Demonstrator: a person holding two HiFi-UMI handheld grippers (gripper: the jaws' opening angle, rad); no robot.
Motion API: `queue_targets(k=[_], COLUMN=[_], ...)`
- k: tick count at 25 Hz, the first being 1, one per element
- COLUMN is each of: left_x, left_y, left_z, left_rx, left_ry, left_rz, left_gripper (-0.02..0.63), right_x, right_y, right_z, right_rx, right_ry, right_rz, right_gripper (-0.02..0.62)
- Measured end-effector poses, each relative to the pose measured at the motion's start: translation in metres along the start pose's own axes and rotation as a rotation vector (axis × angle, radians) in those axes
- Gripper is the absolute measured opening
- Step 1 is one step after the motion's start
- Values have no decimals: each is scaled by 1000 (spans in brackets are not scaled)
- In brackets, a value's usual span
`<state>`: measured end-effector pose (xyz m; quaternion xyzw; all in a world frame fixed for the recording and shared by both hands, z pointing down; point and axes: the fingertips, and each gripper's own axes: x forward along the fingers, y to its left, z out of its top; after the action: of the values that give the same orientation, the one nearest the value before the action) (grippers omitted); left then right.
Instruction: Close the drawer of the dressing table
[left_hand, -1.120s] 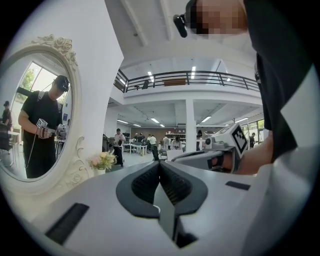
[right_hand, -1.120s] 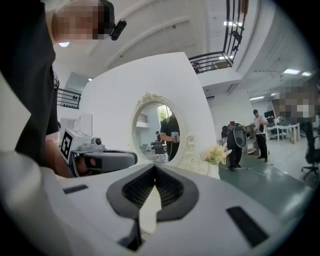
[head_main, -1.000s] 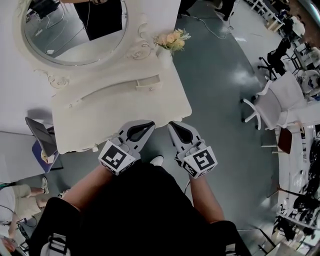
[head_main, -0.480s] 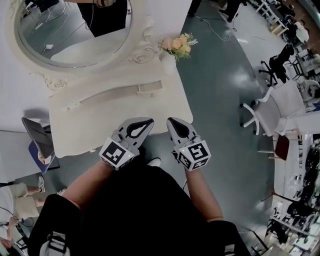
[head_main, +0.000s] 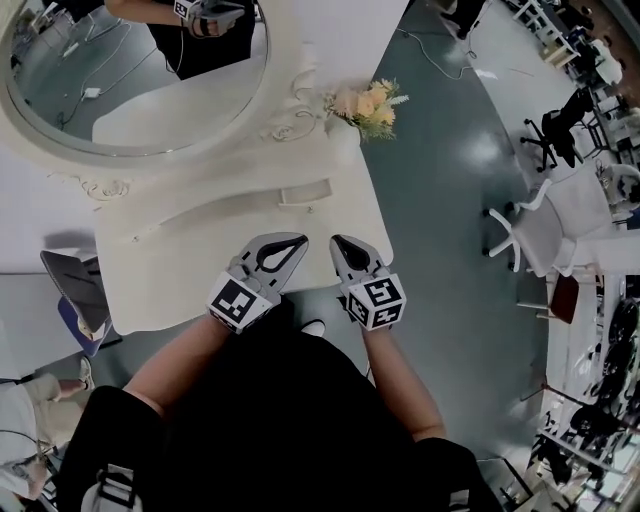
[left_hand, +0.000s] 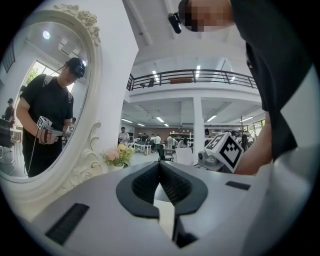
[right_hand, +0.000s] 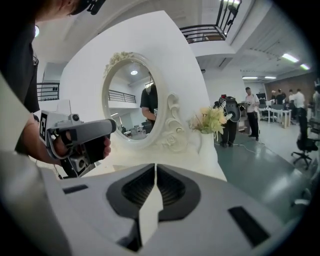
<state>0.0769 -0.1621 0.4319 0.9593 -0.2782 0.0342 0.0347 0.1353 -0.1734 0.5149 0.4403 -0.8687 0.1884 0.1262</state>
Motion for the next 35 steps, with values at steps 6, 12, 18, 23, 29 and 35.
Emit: queue_targets(k=[6,12,18,23,29,35], left_x=[10,17,24,29,33,36], left_y=[24,47,65,78,90,99], left_z=[-17,-34,-50,-66,-81,-93], left_rx=[-13,-33,-46,-65,-86,-104], left_ry=[15,34,41,55,72,81], left_rz=[-13,-1,8,9,12,8], left_gripper=[-6,-6,-6,-6,-6,-6], right_x=[36,70,104,128,149,166], right_y=[-22,-39,-52,-59,-65,-74], right_z=[-19,-43,-78,-104,-126,-140], right_rx=[34,63,87,108,134,144], right_ry=[67,140,238,312,366,398], right_rz=[-59,-103,-139,-153,-172,-217], right_gripper=[18,65,134,144,144,144])
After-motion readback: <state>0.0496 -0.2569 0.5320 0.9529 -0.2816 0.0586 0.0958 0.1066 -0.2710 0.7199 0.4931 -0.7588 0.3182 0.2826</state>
